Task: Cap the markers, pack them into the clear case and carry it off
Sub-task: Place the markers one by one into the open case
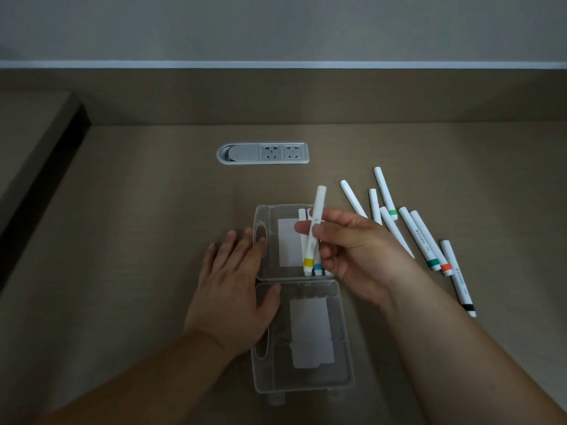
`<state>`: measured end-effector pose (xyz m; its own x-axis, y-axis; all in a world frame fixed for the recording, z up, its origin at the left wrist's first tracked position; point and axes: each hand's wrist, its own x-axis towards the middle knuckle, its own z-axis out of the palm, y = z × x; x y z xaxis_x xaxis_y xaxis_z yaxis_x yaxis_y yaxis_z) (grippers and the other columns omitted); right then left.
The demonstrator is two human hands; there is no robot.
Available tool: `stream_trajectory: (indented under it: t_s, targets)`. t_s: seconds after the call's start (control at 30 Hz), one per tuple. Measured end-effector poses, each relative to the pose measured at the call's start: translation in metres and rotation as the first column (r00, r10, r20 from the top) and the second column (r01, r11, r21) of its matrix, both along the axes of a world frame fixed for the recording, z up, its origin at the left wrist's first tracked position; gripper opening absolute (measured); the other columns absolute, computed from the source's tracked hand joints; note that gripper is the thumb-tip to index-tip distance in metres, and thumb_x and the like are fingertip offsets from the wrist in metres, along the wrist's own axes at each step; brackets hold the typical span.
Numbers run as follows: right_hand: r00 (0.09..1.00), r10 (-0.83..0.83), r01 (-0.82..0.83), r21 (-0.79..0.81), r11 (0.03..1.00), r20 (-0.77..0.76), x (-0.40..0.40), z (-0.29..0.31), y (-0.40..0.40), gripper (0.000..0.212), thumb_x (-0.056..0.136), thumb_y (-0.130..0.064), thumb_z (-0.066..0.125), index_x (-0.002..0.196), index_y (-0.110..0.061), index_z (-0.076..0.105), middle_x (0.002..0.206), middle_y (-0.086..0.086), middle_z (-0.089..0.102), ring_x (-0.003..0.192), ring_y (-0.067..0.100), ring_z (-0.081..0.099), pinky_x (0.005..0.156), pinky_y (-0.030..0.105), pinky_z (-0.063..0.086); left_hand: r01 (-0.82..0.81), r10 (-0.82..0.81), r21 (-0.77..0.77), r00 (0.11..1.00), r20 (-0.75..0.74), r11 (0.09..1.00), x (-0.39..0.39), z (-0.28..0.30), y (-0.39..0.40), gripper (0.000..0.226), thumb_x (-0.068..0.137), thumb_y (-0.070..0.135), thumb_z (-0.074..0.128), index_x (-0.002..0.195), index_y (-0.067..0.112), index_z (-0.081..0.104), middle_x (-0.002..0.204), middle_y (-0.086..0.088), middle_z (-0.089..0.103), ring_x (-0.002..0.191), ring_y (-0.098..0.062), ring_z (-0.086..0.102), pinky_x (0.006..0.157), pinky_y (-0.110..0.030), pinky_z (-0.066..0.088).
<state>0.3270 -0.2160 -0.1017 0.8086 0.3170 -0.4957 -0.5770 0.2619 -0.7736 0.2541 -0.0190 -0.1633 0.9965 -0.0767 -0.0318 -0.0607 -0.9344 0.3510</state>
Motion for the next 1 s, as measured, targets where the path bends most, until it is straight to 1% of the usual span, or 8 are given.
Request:
stream_trajectory:
  t_s: [0.1, 0.2, 0.3, 0.43, 0.57, 0.67, 0.9, 1.0]
  targets:
    - [0.998, 0.002, 0.013, -0.232, 0.973, 0.066, 0.003, -0.003, 0.008, 0.019, 0.085, 0.0, 0.068, 0.104, -0.003, 0.071, 0.092, 0.022, 0.074, 0.049, 0.01, 0.053, 0.045, 0.022, 0.047, -0.004, 0.004, 0.002, 1.0, 0.001, 1.0, 0.0, 0.001, -0.001, 0.077, 0.087, 0.061, 0.03, 0.156, 0.031, 0.018, 0.165, 0.006, 0.015, 0.153, -0.014, 0.0, 0.124, -0.045, 0.005]
    - [0.996, -0.046, 0.074, -0.394, 0.916, 0.079, 0.008, -0.008, 0.016, 0.022, 0.081, -0.004, 0.075, 0.102, -0.006, 0.072, 0.062, 0.006, 0.067, 0.048, 0.011, 0.057, 0.045, 0.024, 0.046, -0.009, 0.009, 0.011, 1.0, -0.001, 1.0, 0.0, 0.0, -0.001, 0.076, 0.087, 0.061, 0.031, 0.156, 0.031, 0.018, 0.165, 0.007, 0.014, 0.153, -0.014, -0.001, 0.124, -0.044, 0.003]
    - [0.994, -0.02, 0.072, -0.517, 0.853, 0.104, 0.012, -0.009, 0.021, 0.015, 0.08, -0.007, 0.076, 0.093, -0.014, 0.072, 0.057, 0.001, 0.063, 0.043, 0.009, 0.055, 0.043, 0.021, 0.044, -0.002, 0.002, 0.02, 1.0, -0.003, 1.0, 0.001, 0.001, 0.0, 0.077, 0.088, 0.063, 0.029, 0.156, 0.031, 0.015, 0.166, 0.007, 0.011, 0.153, -0.014, -0.004, 0.124, -0.044, 0.002]
    - [0.988, 0.061, 0.044, -0.648, 0.761, 0.139, 0.018, -0.013, 0.027, 0.015, 0.081, -0.015, 0.078, 0.093, -0.012, 0.07, 0.061, 0.006, 0.065, 0.035, 0.007, 0.054, 0.042, 0.02, 0.045, 0.003, -0.002, 0.024, 1.0, -0.008, 1.0, 0.001, 0.001, 0.0, 0.077, 0.088, 0.064, 0.027, 0.156, 0.031, 0.015, 0.166, 0.006, 0.01, 0.153, -0.015, -0.004, 0.124, -0.046, 0.003]
    - [0.949, 0.182, 0.114, -0.816, 0.567, 0.258, 0.019, -0.027, 0.034, 0.017, 0.077, -0.026, 0.081, 0.087, -0.02, 0.068, 0.074, 0.0, 0.07, 0.066, 0.018, 0.067, 0.067, 0.034, 0.058, 0.004, -0.004, 0.027, 1.0, -0.011, 1.0, 0.0, 0.003, 0.0, 0.078, 0.088, 0.067, 0.023, 0.156, 0.031, 0.013, 0.166, 0.007, 0.008, 0.153, -0.014, -0.007, 0.124, -0.046, 0.003]
    - [0.912, 0.302, 0.138, -0.902, 0.409, 0.277, 0.019, -0.026, 0.037, 0.021, 0.08, -0.033, 0.079, 0.086, -0.018, 0.066, 0.077, -0.005, 0.066, 0.074, 0.016, 0.064, 0.066, 0.027, 0.05, 0.003, -0.002, 0.029, 1.0, -0.007, 1.0, 0.001, 0.003, 0.0, 0.078, 0.088, 0.067, 0.023, 0.156, 0.031, 0.015, 0.166, 0.007, 0.009, 0.153, -0.014, -0.006, 0.124, -0.046, 0.003]
    - [0.875, 0.416, 0.148, -0.955, 0.258, 0.248, 0.016, -0.034, 0.039, 0.027, 0.085, -0.042, 0.071, 0.079, -0.018, 0.061, 0.072, 0.003, 0.065, 0.073, 0.022, 0.064, 0.071, 0.039, 0.056, 0.003, -0.003, 0.03, 1.0, -0.01, 1.0, 0.001, 0.001, 0.001, 0.077, 0.088, 0.065, 0.025, 0.156, 0.031, 0.015, 0.166, 0.006, 0.008, 0.153, -0.014, -0.006, 0.124, -0.046, 0.003]
    - [0.867, 0.449, 0.117, -0.965, 0.233, 0.214, 0.017, -0.033, 0.041, 0.026, 0.087, -0.042, 0.069, 0.082, -0.018, 0.063, 0.075, 0.004, 0.067, 0.074, 0.022, 0.066, 0.072, 0.038, 0.057, 0.005, -0.005, 0.021, 1.0, -0.01, 1.0, 0.001, 0.001, 0.001, 0.076, 0.089, 0.065, 0.026, 0.156, 0.031, 0.015, 0.166, 0.006, 0.009, 0.153, -0.014, -0.005, 0.124, -0.046, 0.004]
